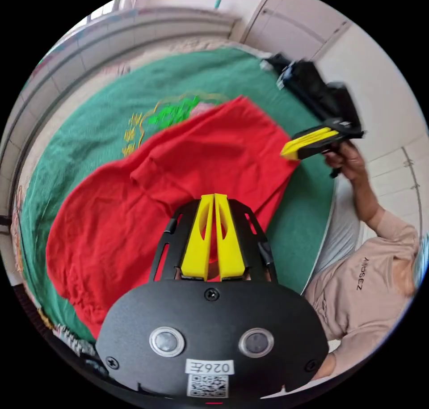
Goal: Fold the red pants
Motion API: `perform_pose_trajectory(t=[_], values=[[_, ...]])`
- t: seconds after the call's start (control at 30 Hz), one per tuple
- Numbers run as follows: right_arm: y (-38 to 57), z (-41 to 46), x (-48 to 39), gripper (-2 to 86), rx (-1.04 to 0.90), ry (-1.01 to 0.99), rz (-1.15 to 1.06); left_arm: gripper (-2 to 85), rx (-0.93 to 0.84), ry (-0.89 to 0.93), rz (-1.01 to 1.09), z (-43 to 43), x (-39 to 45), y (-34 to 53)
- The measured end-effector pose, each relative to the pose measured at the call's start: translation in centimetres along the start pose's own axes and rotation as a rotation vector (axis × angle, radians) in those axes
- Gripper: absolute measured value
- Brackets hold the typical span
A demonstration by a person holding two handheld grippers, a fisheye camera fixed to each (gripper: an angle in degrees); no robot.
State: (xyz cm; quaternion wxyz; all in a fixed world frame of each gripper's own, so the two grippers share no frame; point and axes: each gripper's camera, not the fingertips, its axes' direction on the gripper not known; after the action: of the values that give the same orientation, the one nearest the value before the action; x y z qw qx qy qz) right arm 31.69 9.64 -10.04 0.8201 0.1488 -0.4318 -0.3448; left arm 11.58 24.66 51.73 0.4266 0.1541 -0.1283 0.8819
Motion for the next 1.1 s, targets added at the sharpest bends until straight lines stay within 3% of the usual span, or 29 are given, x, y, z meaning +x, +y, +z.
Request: perform_pose_trajectory(t=[0.13, 0.27, 0.37, 0.43, 0.57, 0.73, 0.97, 1.1], values=[[0.4, -2.5, 2.2, -0.8, -0.001, 0.052, -0.039, -0.9, 0.124, -0.007, -0.014, -3.9, 3.1, 1.3], [2.0, -8.1, 6.6, -0.5, 0.148, 0.162, 0.071, -0.5, 0.226, -0.05, 0.084, -6.2, 8.3, -1.7], [2.5, -11.2, 10.6, 1.8, 0.229, 0.052, 0.147, 2.8, 0.395, -0.131, 0.163, -6.8, 12.6, -6.2], [2.5, -12.2, 12.3, 3.7, 0.263, -0.027, 0.171, 10.8, 0.487, -0.242, 0.246, -5.7, 15.7, -9.9], [1.5, -12.7, 13.8, 6.8, 0.279, -0.076, 0.21, 12.4, 0.303, -0.268, 0.359, -1.6, 18.3, -16.7], [-0.2, -12.9, 12.9, 8.6, 0.226, -0.017, 0.162, 8.1, 0.017, -0.244, 0.47, 4.0, 20.4, -22.0], [-0.9, -16.6, 15.1, 6.9, 0.182, -0.066, 0.173, 8.1, 0.075, -0.08, 0.456, 2.6, 17.9, -22.4], [-1.3, -18.0, 15.2, 6.7, 0.188, -0.054, 0.166, 12.5, 0.125, 0.017, 0.46, 1.9, 16.4, -22.8]])
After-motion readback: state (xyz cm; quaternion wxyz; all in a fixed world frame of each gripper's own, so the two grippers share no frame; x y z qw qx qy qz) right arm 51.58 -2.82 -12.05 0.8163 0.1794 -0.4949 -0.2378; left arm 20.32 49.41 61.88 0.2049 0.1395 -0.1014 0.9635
